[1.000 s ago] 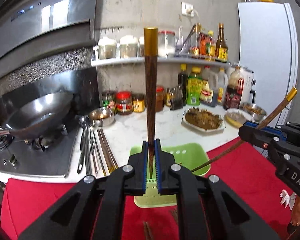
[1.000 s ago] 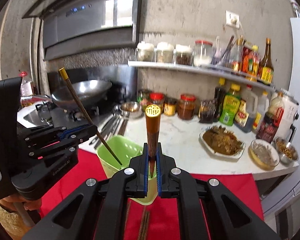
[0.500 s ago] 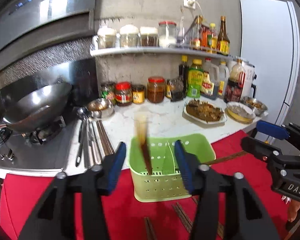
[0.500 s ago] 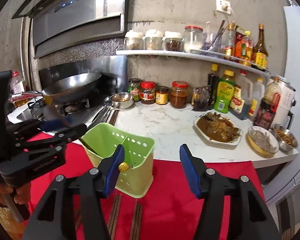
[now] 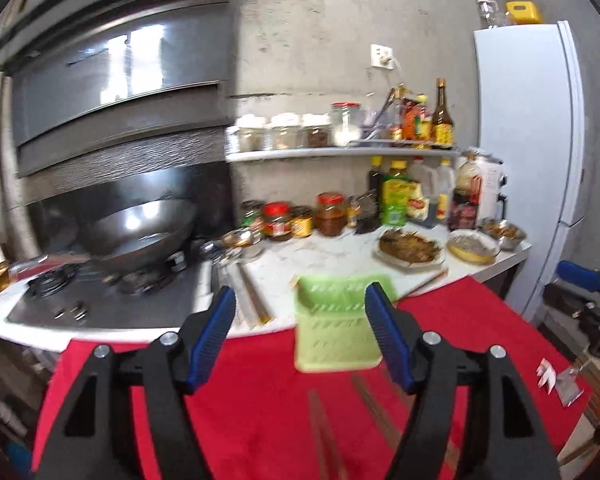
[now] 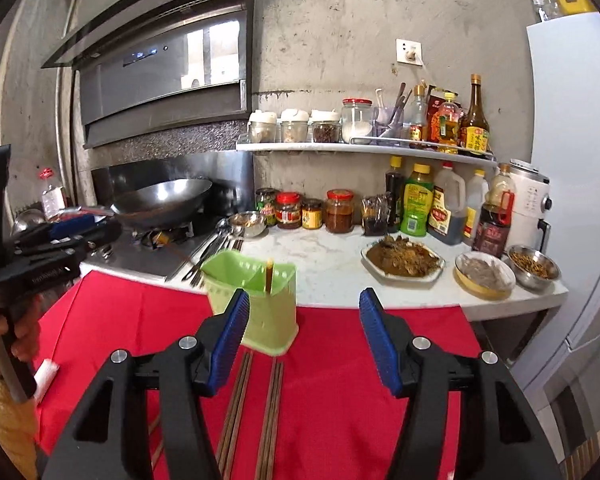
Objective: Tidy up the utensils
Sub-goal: 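Move both open tools back down to the chopsticks on the cloth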
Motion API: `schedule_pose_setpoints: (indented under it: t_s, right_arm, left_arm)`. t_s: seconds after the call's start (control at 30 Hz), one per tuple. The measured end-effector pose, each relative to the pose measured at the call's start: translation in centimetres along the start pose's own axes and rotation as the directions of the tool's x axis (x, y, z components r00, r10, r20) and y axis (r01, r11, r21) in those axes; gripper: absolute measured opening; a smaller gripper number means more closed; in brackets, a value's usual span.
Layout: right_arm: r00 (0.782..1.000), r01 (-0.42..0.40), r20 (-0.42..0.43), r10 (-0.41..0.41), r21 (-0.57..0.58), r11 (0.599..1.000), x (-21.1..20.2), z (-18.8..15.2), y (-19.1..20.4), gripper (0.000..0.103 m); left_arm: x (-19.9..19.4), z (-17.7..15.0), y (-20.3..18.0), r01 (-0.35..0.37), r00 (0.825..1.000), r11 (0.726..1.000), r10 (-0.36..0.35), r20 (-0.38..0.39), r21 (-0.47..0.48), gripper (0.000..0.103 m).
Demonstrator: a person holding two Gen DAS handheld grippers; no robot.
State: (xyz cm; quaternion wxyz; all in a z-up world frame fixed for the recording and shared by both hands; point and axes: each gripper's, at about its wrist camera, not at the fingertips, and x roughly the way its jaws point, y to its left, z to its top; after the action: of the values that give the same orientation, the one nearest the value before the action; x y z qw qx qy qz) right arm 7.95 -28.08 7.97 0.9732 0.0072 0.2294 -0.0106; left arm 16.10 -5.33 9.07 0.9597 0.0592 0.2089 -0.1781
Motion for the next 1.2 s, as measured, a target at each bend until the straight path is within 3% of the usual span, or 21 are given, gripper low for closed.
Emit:
schedule_pose_setpoints:
  t_s: [0.13,0.27,0.43,0.7,0.8,0.97,1.2]
  right_arm:
    - [0.999,-0.003,-0.042,0.002,-0.020,1.000,-1.3,-4.7,0.6,0.059]
    - [0.996,-0.011,-0.092,0.008,-0.029,1.000,-1.9,-10.3,1.6,0.059]
    - [0.992,-0.015,-0.127,0.018,0.020,1.000,-2.6,-14.6,1.8,0.059]
    - [0.986,-0.002,-0.169,0.006,0.026,1.000,-1.5,-17.3,2.1,0.058]
    - [0.984,0.004,-0.179,0.001,0.023,1.000,-0.9,-17.7,1.9,0.057]
    - [0.973,-0.003,-0.229,0.007,0.017,1.000,0.7,-18.8,1.9,0.041]
    - [0.965,-0.031,-0.261,0.035,0.020,0.999,2.5,-19.6,2.5,0.025]
  left_arm:
    - [-2.7,-5.7,0.7,-0.054,0.996,0.999,0.053,-0.078,-0.009,0.066]
    - [-4.0,-12.7,0.8,-0.094,0.980,0.995,0.089,-0.179,-0.017,0.066]
    - [-5.1,-18.1,1.1,-0.120,0.966,0.990,0.100,-0.237,-0.074,0.066]
    - [-5.2,-21.0,-0.1,-0.095,0.966,0.991,0.069,-0.250,-0.093,0.066]
    - [-4.7,-21.4,-0.7,-0.076,0.966,0.993,0.051,-0.254,-0.090,0.061]
    - [-3.4,-22.3,-1.6,-0.041,0.960,0.995,0.015,-0.280,-0.088,0.045]
    - [-2.1,-22.9,-2.1,-0.019,0.955,0.994,-0.014,-0.297,-0.108,0.036]
